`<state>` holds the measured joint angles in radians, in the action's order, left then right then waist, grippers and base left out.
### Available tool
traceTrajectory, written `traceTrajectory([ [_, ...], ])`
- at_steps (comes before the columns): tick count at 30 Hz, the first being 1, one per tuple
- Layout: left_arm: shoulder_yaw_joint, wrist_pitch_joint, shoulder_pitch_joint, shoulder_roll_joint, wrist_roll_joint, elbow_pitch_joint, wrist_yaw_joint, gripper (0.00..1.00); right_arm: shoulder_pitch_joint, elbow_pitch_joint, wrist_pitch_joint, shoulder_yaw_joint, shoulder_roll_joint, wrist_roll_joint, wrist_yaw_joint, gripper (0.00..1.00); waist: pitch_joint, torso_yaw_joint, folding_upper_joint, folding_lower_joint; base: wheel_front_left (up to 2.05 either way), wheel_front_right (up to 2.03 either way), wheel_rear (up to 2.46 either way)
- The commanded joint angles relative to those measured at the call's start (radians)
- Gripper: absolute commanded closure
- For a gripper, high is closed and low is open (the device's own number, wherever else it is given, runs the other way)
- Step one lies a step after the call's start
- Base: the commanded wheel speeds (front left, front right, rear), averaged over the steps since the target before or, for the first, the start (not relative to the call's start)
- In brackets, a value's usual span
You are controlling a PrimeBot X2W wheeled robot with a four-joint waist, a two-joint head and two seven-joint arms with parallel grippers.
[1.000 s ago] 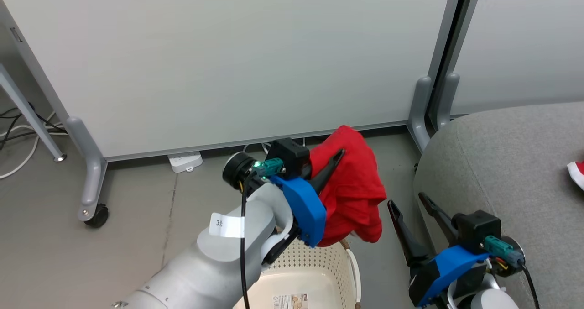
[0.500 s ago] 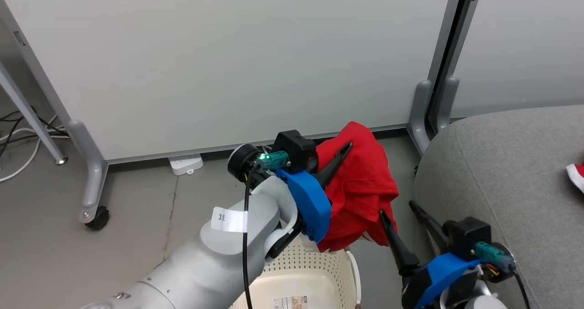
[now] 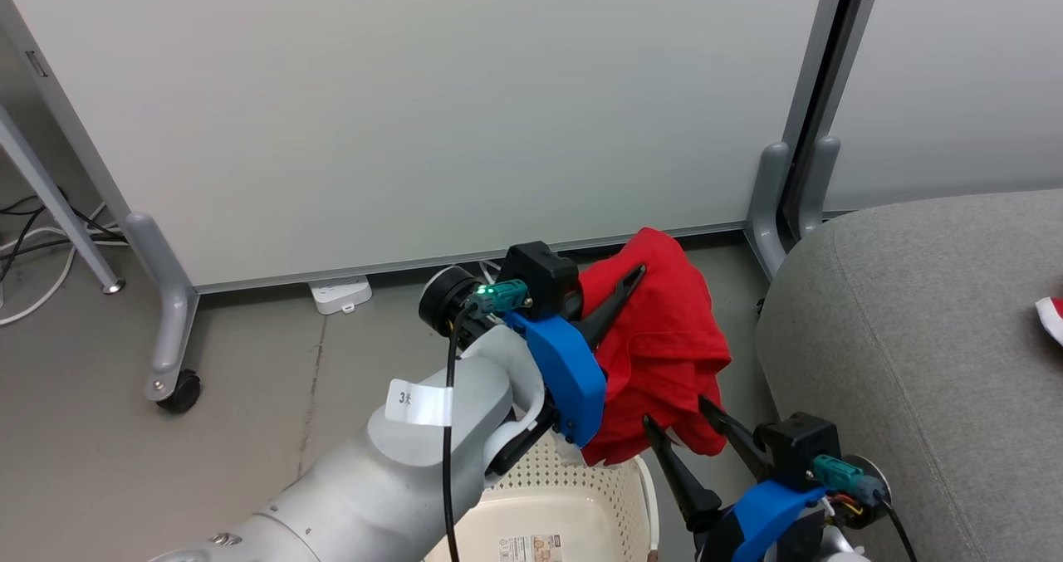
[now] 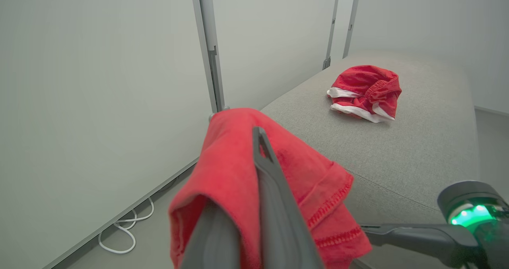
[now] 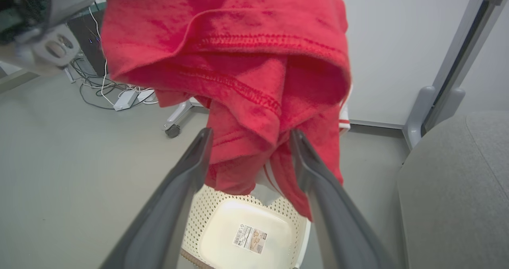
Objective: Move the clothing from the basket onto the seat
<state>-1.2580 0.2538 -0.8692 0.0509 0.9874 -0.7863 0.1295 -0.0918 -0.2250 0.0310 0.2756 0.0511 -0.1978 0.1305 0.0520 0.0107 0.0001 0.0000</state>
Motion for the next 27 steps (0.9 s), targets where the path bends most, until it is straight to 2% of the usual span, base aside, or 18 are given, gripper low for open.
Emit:
traceTrajectory([
  [1, -0.003, 0.007, -0.02, -0.001, 0.006, 0.002, 0.002, 1.0, -0.01, -0.011, -0.004, 0.001, 0.0, -0.004, 0.0, 0.0, -0.001, 0.001, -0.0001, 0.0, 0.0, 0.0, 0.0],
  [27, -0.023, 0.003, -0.012, -0.001, 0.013, 0.034, 0.002, 1.0, -0.387, -0.403, -0.104, 0.155, 0.0, -0.027, 0.0, 0.0, -0.014, 0.008, -0.0001, 0.0, 0.0, 0.0, 0.0],
])
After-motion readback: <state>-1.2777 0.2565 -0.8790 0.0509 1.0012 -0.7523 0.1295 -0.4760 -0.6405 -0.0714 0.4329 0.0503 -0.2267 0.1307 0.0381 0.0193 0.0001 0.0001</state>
